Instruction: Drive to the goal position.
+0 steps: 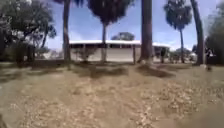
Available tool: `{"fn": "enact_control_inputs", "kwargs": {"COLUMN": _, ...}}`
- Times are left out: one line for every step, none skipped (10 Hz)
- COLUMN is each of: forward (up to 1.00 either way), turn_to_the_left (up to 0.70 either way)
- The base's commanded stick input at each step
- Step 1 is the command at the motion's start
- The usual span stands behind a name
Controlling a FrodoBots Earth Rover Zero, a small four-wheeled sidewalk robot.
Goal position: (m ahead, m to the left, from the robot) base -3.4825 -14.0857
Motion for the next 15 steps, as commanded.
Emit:
{"fn": "enact_control_inputs", "kwargs": {"forward": 0.7, "turn_to_the_left": 0.35}}
{"fn": "enact_control_inputs", "kwargs": {"forward": 0.7, "turn_to_the_left": 0.35}}
{"fn": "enact_control_inputs", "kwargs": {"forward": 0.7, "turn_to_the_left": 0.35}}
{"fn": "enact_control_inputs", "kwargs": {"forward": 0.7, "turn_to_the_left": 0.35}}
{"fn": "enact_control_inputs", "kwargs": {"forward": 0.7, "turn_to_the_left": 0.35}}
{"fn": "enact_control_inputs", "kwargs": {"forward": 0.7, "turn_to_the_left": 0.35}}
{"fn": "enact_control_inputs", "kwargs": {"forward": 0.7, "turn_to_the_left": 0.35}}
{"fn": "enact_control_inputs", "kwargs": {"forward": 0.7, "turn_to_the_left": 0.35}}
{"fn": "enact_control_inputs", "kwargs": {"forward": 0.7, "turn_to_the_left": 0.35}}
{"fn": "enact_control_inputs", "kwargs": {"forward": 0.7, "turn_to_the_left": 0.35}}
{"fn": "enact_control_inputs", "kwargs": {"forward": 0.7, "turn_to_the_left": 0.35}}
{"fn": "enact_control_inputs", "kwargs": {"forward": 0.7, "turn_to_the_left": 0.35}}
{"fn": "enact_control_inputs", "kwargs": {"forward": 0.7, "turn_to_the_left": 0.35}}
{"fn": "enact_control_inputs", "kwargs": {"forward": 0.7, "turn_to_the_left": 0.35}}
{"fn": "enact_control_inputs", "kwargs": {"forward": 0.7, "turn_to_the_left": 0.35}}
